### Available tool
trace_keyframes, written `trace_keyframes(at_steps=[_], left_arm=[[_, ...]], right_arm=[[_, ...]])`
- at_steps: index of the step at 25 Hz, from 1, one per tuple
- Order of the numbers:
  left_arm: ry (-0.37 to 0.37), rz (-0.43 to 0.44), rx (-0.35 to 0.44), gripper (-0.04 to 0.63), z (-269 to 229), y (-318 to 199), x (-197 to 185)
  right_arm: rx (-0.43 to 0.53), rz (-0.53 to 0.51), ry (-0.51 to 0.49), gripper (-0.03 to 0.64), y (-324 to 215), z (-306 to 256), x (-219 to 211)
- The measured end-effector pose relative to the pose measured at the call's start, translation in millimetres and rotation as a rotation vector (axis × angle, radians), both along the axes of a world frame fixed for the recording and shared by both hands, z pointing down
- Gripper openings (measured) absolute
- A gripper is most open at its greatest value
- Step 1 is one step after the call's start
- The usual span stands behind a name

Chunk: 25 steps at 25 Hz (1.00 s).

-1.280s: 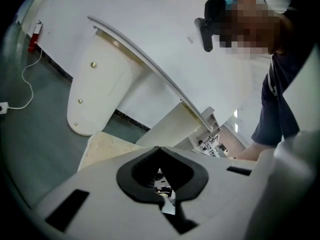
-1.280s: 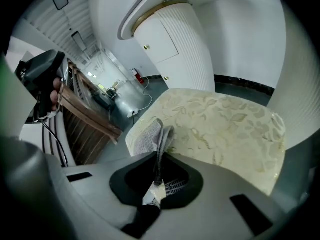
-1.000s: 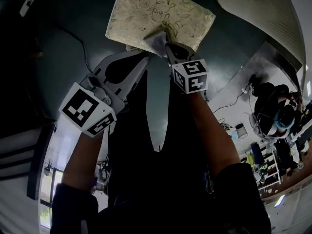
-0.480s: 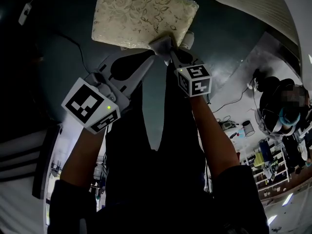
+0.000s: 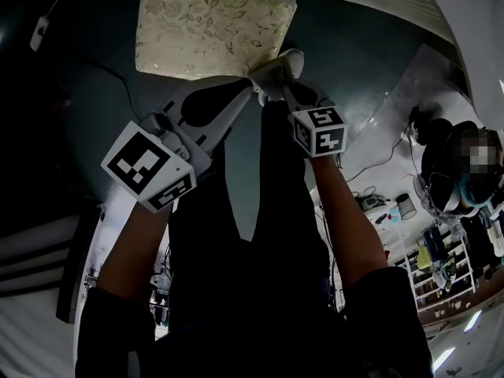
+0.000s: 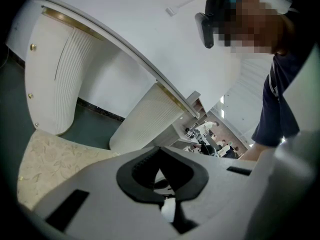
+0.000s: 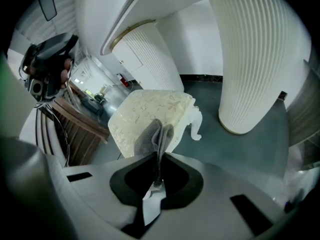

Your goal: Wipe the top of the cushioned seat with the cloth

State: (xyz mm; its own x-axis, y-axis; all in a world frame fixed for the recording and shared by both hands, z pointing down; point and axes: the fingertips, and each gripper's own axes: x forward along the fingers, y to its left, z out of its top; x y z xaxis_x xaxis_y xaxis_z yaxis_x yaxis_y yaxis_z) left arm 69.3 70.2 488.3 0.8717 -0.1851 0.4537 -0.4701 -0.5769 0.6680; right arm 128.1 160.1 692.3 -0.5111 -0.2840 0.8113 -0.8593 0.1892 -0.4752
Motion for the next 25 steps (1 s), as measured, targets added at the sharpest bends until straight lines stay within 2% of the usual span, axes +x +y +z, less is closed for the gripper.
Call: trace_keyframes(at_steps=[7, 14, 19, 25], left_arm=[[-0.002, 0.01, 0.042, 0.006, -26, -3, 16], [-0.003, -0.011, 0.123, 0.007, -83, -20, 14], [0.003, -0.036, 0.206, 0.007, -139, -31, 3], [0.01, -0.013, 0.301, 0.007, -212, -31, -17]], right_arm=[[0.037, 0.017, 0.018, 0.032, -8, -24, 25], [0.12, 0.023, 0.025, 0.032, -40, -83, 37], [0.232, 0.013, 0.017, 0.032, -74, -151, 37], [0.374, 0.0, -0.024, 0.032, -106, -260, 14]])
